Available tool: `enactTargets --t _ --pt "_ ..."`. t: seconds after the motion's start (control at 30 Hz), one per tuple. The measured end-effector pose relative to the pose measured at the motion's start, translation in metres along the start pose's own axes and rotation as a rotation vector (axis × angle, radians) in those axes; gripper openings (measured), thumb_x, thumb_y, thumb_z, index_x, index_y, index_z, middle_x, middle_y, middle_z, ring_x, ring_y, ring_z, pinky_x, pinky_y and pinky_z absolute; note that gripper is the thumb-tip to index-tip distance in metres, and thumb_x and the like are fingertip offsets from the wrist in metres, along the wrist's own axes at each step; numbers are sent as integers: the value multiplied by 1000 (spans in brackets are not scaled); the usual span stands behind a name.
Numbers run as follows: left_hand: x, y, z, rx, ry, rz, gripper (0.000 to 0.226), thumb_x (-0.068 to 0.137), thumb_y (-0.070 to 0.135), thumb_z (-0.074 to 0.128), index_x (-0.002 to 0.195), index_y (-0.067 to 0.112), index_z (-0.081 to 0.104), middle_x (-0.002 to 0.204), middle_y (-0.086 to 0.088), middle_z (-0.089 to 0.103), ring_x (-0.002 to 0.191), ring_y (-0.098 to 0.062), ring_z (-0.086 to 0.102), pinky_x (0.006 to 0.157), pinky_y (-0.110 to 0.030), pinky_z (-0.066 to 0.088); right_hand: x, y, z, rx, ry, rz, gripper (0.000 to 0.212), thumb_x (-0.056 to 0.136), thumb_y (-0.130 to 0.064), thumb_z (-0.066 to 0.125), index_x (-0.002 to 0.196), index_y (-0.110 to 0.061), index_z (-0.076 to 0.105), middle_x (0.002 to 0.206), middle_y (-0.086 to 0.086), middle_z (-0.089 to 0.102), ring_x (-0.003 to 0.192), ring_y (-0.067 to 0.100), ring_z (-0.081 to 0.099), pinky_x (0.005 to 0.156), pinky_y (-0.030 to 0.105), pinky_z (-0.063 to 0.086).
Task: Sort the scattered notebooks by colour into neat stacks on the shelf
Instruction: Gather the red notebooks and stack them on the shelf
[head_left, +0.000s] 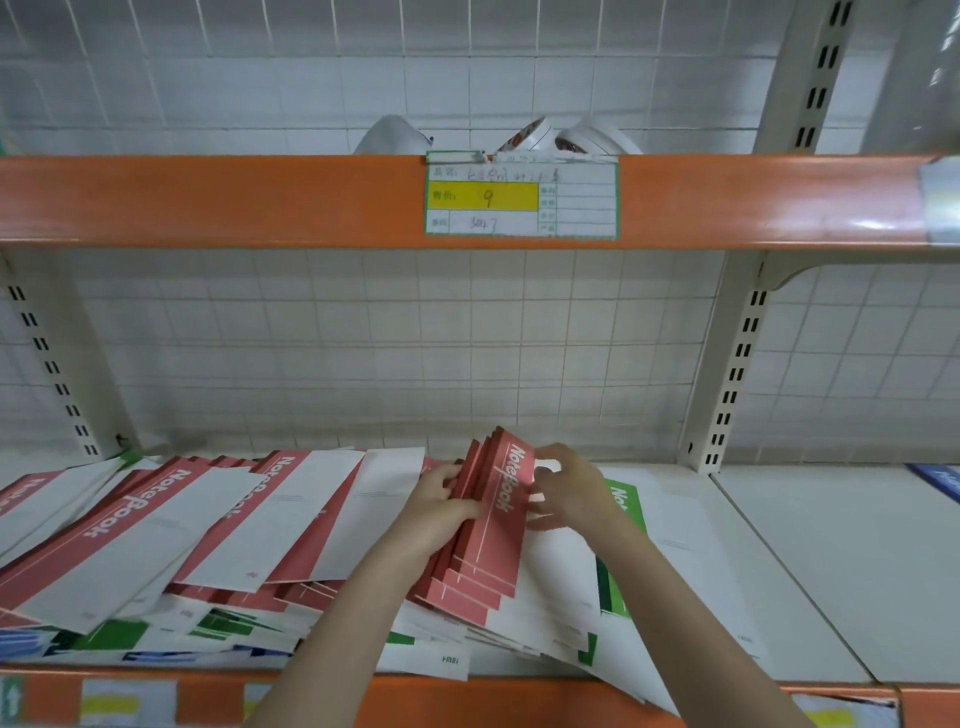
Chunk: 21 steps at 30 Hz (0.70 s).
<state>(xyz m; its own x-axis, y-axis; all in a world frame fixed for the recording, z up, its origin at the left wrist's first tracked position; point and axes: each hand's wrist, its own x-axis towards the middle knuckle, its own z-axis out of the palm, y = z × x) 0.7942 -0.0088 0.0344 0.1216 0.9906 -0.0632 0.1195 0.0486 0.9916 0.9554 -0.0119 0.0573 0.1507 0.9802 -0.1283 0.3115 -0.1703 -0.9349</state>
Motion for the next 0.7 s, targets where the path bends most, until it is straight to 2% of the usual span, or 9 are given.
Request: enactTargets --t 0.07,0.17,0.27,0.37,0.4,0.47,0.53,0.6,0.7 --pt "-1 -1 -2 -42 16 75 35 80 -5 65 101 23 62 80 3 74 68 -10 71 53 -18 51 1 7 -10 -78 125 -33 36 93 -13 49 129 -10 50 101 13 63 90 32 64 77 40 53" --pt "-4 1 -6 -150 82 164 37 84 -3 63 106 27 60 87 3 74 77 -12 72 57 -19 53 -2 17 -23 -343 274 -82 53 93 -40 51 133 -6 41 117 10 59 102 27 58 70 26 40" --pt "-11 6 -5 -144 123 309 42 91 3 55 110 39 55 96 13 72 87 -6 69 64 -18 54 -9 15 -23 40 124 8 38 90 -47 55 103 -11 50 91 2 52 79 17 53 64 20 42" --pt "-19 15 -3 -62 116 467 47 97 4 41 119 45 47 106 26 63 97 5 62 71 -13 52 -15 8 -16 392 89 -11 42 88 -43 61 121 -18 51 112 -1 53 106 23 53 86 31 44" --pt "-21 19 -4 -46 105 502 47 98 5 38 121 45 45 107 27 62 97 5 61 70 -12 51 -18 5 -14 424 111 -87 33 89 -42 60 116 -24 55 106 -7 54 106 21 53 83 29 43" --pt "-22 26 -7 -29 88 550 41 99 10 38 123 43 45 107 22 63 95 1 62 71 -14 51 -26 -1 -9 433 108 -226 8 90 -42 58 95 -36 61 82 -16 55 91 10 55 69 21 38" --pt "-24 33 -9 -54 97 568 27 98 22 49 118 40 50 107 18 65 98 -2 63 76 -17 52 -34 -10 -6 485 89 -304 13 90 -42 57 87 -55 60 79 -33 59 83 -14 55 73 18 37" --pt "-25 35 -6 -85 140 557 22 90 33 58 111 39 56 102 18 68 95 -1 65 73 -15 52 -35 -12 -1 547 83 -333 22 88 -49 57 105 -62 53 101 -45 51 103 -20 47 92 24 34" --pt "-25 29 0 -187 198 473 17 89 31 62 106 34 61 95 15 72 87 -3 68 66 -13 52 -30 1 11 528 87 -316 63 89 -55 49 145 -33 30 146 -16 32 136 6 28 103 29 23"
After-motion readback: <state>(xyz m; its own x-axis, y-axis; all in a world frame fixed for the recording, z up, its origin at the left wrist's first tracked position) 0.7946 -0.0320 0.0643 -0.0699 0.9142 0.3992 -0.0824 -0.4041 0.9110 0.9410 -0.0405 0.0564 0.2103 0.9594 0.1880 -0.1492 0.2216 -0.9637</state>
